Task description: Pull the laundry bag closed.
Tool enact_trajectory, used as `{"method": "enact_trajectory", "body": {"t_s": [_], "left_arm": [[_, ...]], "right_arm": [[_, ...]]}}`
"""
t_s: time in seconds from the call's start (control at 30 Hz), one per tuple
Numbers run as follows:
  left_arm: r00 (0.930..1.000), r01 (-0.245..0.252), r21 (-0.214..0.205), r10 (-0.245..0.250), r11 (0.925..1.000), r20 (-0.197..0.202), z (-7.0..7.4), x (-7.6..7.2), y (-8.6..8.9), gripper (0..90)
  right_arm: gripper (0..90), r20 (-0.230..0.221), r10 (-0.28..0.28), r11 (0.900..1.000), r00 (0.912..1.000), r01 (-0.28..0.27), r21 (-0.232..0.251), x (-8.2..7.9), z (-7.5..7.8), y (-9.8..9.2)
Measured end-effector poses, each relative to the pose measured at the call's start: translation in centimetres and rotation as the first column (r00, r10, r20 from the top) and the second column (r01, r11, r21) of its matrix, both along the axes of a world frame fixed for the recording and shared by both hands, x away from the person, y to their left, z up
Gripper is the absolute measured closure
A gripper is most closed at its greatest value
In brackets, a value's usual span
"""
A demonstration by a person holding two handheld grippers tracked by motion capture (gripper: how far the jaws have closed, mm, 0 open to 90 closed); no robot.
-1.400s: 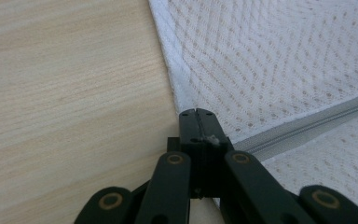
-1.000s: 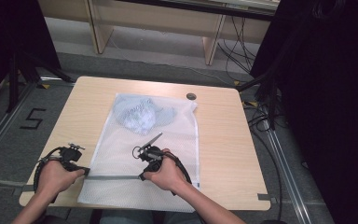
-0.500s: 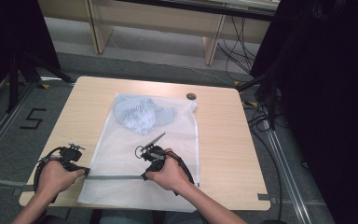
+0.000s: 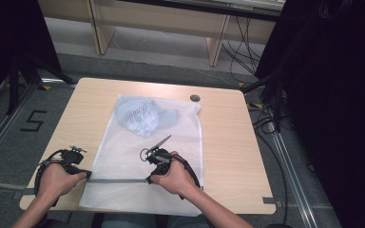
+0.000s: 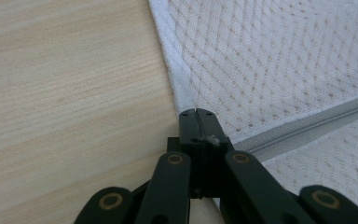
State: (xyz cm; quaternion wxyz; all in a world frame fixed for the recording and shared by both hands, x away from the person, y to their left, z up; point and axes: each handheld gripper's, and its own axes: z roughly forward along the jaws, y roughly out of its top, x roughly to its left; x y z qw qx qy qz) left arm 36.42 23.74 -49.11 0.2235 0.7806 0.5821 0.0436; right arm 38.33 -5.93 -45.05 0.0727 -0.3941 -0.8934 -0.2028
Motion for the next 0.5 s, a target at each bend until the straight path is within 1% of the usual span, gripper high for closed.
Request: {"method": "enact_trajectory", "body": {"t_s": [0.07, 0.13, 0.17, 0.2, 0.23, 0.3, 0.33, 0.37, 0.4, 0.43, 0.47, 0.5], "left_arm": [[1.0000, 0.000, 0.000, 0.000, 1.0000, 0.000, 0.0, 0.0, 0.0, 90.0], [1.0000, 0.001, 0.001, -0.001, 1.0000, 0.000, 0.0, 0.0, 0.0, 90.0], [1.0000, 0.001, 0.002, -0.001, 1.0000, -0.001, 0.0, 0.0, 0.0, 90.0], [1.0000, 0.000, 0.002, 0.000, 1.0000, -0.001, 0.0, 0.0, 0.0, 90.0], [1.0000, 0.001, 0.002, -0.001, 1.0000, -0.001, 0.0, 0.0, 0.0, 90.0], [1.0000, 0.000, 0.002, 0.000, 1.0000, 0.000, 0.0, 0.0, 0.0, 90.0], [1.0000, 0.000, 0.002, 0.000, 1.0000, 0.001, 0.0, 0.0, 0.0, 90.0], [1.0000, 0.001, 0.002, -0.001, 1.0000, -0.001, 0.0, 0.0, 0.0, 90.0], [1.0000, 0.001, 0.001, -0.001, 1.0000, -0.001, 0.0, 0.0, 0.0, 90.0], [1.0000, 0.000, 0.000, 0.000, 1.0000, 0.000, 0.0, 0.0, 0.0, 90.0], [1.0000, 0.001, 0.001, -0.001, 1.0000, 0.000, 0.0, 0.0, 0.0, 90.0], [1.0000, 0.001, 0.001, -0.001, 1.0000, 0.000, 0.0, 0.0, 0.0, 90.0]], "right_arm": [[87.1, -0.006, 0.001, 1.0000, 1.0000, -0.001, -0.003, 0.0, 0.1, -0.1], [87.0, 0.000, 0.003, 1.0000, 1.0000, -0.003, -0.004, 0.0, 0.1, -0.3], [87.1, -0.012, -0.009, 0.9999, 0.9999, 0.009, -0.007, -0.1, 0.2, -0.4], [87.1, -0.012, -0.018, 0.9998, 0.9998, 0.018, -0.006, -0.1, 0.2, -0.4], [87.1, -0.001, -0.012, 0.9999, 0.9999, 0.012, -0.005, -0.1, 0.2, -0.5], [87.1, -0.016, -0.024, 0.9997, 0.9996, 0.023, -0.008, -0.2, 0.3, -0.6], [87.0, -0.011, -0.011, 0.9999, 0.9999, 0.011, -0.006, -0.1, 0.3, -0.8], [87.0, -0.012, -0.014, 0.9999, 0.9998, 0.013, -0.008, -0.1, 0.2, -0.8], [87.0, 0.002, -0.010, 0.9999, 0.9999, 0.010, -0.003, -0.1, 0.1, -1.0], [87.1, -0.012, -0.022, 0.9997, 0.9997, 0.022, -0.014, -0.1, 0.2, -1.0], [87.1, -0.017, -0.023, 0.9997, 0.9996, 0.022, -0.006, -0.1, 0.2, -1.1], [87.1, -0.010, -0.018, 0.9998, 0.9998, 0.018, -0.007, -0.1, 0.2, -1.3]]}}
